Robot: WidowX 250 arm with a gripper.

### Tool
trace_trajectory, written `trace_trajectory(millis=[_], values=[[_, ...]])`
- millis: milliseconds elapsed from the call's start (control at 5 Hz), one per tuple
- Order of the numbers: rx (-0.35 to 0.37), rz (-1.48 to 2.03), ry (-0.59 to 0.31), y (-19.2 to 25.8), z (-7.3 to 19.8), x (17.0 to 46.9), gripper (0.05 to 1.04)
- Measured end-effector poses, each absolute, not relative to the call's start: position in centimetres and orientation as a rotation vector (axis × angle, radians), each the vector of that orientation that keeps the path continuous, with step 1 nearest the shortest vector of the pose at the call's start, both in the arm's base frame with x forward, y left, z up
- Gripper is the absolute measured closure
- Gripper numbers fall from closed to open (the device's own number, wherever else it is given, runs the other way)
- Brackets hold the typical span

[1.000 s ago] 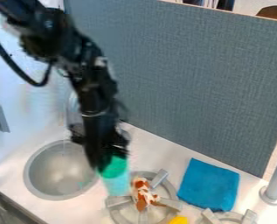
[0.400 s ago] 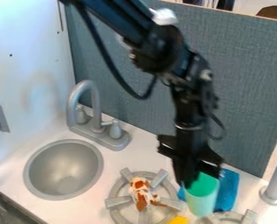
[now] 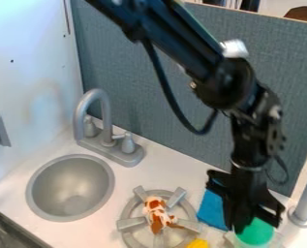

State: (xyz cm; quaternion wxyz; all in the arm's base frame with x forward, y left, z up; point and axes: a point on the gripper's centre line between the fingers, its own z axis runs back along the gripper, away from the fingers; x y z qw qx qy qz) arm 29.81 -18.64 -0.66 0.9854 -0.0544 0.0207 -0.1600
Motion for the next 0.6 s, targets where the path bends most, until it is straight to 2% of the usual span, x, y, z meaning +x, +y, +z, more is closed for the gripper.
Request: trace_trajectory(millis=[400, 600], values=[[-0.050, -0.343, 0.074, -20.8, -3.4, 30.3, 0.995], [-0.043, -0.339, 0.065, -21.0, -3.6, 30.9, 0.995]])
